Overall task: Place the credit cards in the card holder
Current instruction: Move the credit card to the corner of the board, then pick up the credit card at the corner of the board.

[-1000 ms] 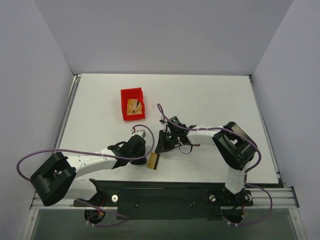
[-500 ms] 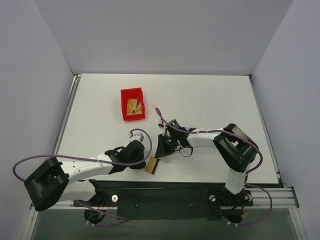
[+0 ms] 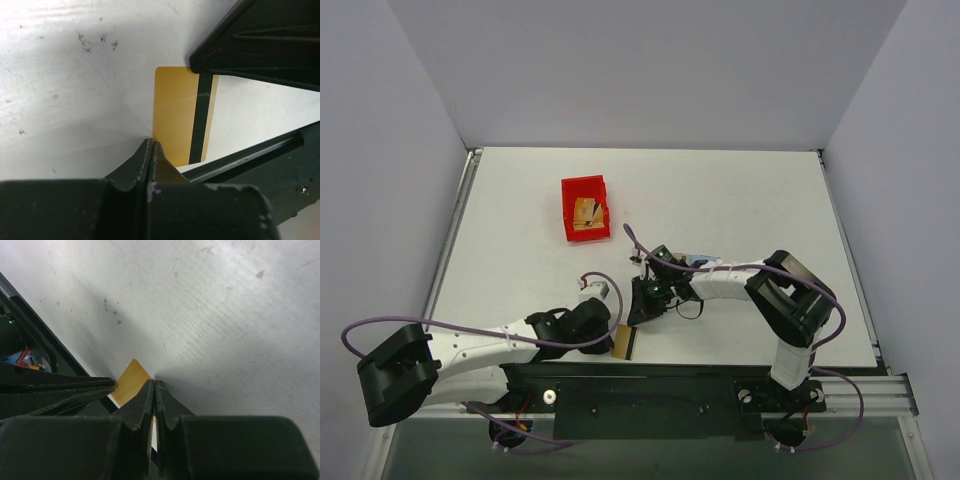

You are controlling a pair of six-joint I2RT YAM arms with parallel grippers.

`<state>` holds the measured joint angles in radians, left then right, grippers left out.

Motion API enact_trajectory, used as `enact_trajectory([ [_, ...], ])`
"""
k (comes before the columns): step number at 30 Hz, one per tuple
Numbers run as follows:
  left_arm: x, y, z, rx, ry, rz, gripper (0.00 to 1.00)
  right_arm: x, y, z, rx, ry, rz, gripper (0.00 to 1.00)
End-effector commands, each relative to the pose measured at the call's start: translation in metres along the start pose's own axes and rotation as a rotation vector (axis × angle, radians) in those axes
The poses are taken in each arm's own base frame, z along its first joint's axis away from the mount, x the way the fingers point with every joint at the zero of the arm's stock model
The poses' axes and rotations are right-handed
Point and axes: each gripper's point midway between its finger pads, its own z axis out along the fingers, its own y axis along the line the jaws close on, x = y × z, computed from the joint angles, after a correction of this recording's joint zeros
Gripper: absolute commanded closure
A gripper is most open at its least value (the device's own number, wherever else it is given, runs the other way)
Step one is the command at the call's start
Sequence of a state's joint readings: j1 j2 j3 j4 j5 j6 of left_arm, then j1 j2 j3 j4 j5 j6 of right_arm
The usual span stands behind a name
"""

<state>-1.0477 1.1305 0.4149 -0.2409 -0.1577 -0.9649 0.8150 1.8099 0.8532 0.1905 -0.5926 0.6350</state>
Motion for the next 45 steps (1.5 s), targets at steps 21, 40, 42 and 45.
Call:
enact_trajectory([
  [21, 0.046, 0.011, -0.012, -0.073, 0.104, 0.074, 1.00, 0.047, -0.016, -0.007, 0.094, 0.096, -0.021, 1.00],
  [40, -0.037, -0.028, -0.056, 0.031, -0.163, 0.139, 1.00, 0.067, 0.012, -0.036, 0.054, -0.172, 0.162, 0.66],
  [42, -0.049, -0.029, -0.054, 0.029, -0.180, 0.147, 1.00, 0.075, 0.017, -0.033, 0.035, -0.186, 0.185, 0.64],
  [45, -0.065, -0.031, -0.052, 0.043, -0.201, 0.135, 1.00, 0.085, 0.026, -0.027, 0.030, -0.197, 0.202, 0.64],
])
